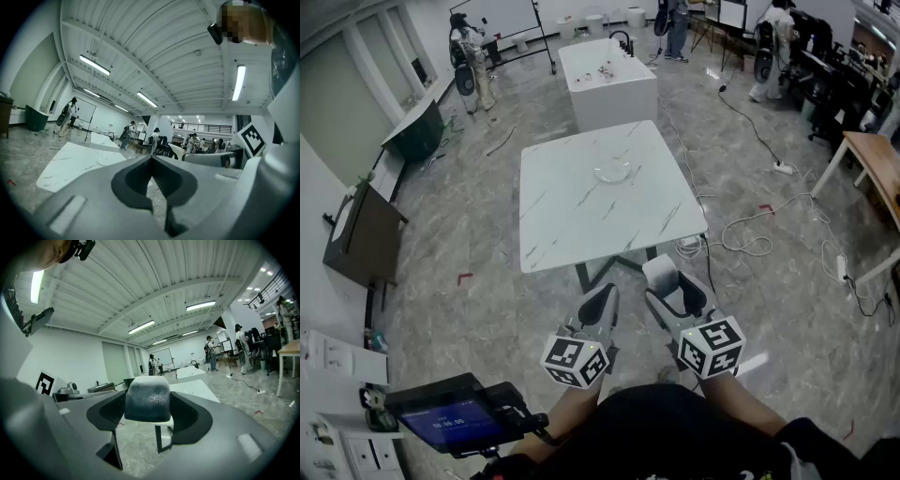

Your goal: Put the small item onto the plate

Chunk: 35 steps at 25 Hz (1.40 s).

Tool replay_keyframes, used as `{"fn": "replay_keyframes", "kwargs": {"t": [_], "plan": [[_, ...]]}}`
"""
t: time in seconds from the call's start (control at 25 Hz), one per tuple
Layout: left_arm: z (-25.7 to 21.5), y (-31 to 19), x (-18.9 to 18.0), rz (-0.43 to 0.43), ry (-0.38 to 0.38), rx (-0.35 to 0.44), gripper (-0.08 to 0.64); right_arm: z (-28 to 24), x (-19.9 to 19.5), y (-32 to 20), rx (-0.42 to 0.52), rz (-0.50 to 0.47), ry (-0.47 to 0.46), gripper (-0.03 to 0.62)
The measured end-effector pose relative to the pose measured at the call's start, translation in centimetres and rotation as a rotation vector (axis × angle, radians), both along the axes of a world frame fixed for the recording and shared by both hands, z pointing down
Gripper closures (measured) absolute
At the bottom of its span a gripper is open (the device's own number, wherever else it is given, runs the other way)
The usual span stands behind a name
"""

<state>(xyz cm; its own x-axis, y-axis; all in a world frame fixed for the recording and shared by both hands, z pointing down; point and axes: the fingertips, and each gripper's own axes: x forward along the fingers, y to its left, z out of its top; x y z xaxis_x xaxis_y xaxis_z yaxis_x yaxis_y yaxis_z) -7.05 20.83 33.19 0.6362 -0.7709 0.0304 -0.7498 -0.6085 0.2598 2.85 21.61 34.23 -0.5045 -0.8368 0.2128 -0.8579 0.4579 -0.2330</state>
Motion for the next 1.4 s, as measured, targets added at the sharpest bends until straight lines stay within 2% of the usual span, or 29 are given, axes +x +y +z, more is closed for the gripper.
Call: {"fn": "replay_keyframes", "kwargs": {"t": [0.56,0.8,1.04,1.4], "plan": [[0.6,0.0,1.6,-0.021,-0.015,-0.032,0.560,0.8,2.0,-0.1,-0.015,0.004,0.024,0.270],[2.0,-0.7,4.3,-0.065,-0.023,-0.053,0.560,2.1,4.8,-0.7,-0.032,-0.036,0.021,0.270],[1.9,-1.6,6.7,-0.115,-0.053,-0.043,0.560,2.3,7.2,-2.0,-0.007,-0.094,0.017,0.271],[3.2,-1.6,9.2,-0.169,-0.084,-0.092,0.560,3.6,9.9,-2.7,-0.037,-0.137,0.002,0.272]]}}
